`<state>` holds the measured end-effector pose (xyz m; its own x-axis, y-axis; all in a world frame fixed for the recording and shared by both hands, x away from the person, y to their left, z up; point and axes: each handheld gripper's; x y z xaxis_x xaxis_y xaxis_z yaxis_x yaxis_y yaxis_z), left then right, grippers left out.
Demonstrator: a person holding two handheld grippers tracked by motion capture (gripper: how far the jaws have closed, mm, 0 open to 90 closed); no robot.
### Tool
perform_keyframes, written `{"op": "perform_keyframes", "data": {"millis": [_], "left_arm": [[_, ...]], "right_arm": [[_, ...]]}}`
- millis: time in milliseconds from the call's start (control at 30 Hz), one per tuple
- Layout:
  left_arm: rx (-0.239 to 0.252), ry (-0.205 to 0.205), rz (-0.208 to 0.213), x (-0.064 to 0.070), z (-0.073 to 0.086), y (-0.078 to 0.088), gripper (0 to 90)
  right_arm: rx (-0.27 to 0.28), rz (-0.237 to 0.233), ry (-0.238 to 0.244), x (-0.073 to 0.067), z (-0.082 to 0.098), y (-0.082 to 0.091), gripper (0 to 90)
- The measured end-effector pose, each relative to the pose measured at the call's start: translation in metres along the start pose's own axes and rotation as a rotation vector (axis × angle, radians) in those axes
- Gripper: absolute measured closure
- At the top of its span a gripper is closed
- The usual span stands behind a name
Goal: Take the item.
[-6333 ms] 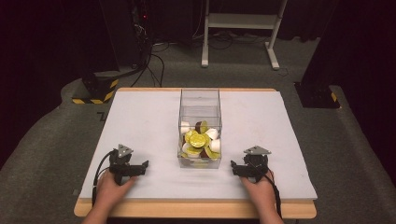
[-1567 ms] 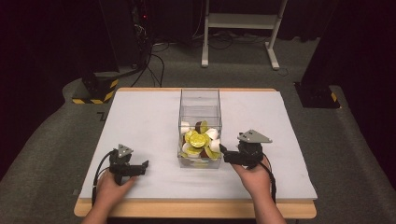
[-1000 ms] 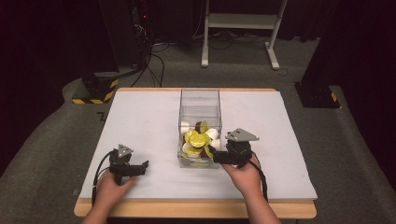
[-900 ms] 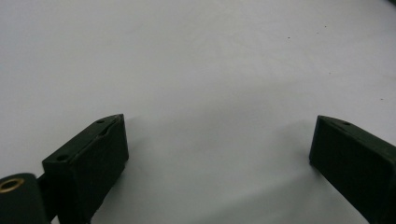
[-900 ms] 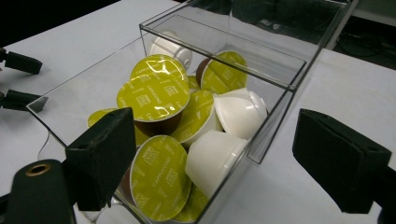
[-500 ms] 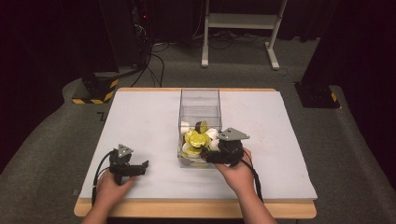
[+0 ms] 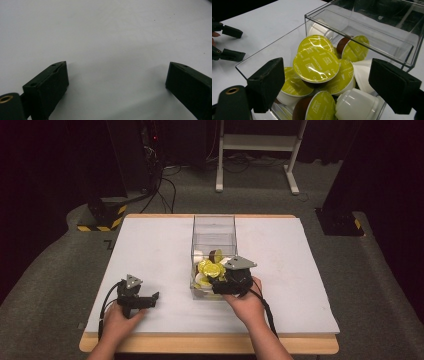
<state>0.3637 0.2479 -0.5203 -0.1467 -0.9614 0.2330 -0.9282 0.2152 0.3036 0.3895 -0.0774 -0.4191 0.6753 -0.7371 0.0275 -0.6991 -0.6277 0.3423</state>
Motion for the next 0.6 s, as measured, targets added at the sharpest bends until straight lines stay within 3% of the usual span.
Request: {"op": "perform_keyframes", "data": {"millis": [600], "left_arm": [[0.0, 0.0, 0.0, 0.0, 0.0, 0.0, 4.9]], "right_arm": [[-0.035, -0.018, 0.008, -0.011, -0.003, -0.016, 15.2]]}}
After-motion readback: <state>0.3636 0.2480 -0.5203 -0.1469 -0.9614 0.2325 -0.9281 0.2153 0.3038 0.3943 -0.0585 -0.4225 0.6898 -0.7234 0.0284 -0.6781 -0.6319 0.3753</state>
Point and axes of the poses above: each handheld gripper's, and its own axes: y roughly backward along the jaws, z roughly out of its underside, x roughly to its right, and after that the axes turned 13 degrees about x, right-handed
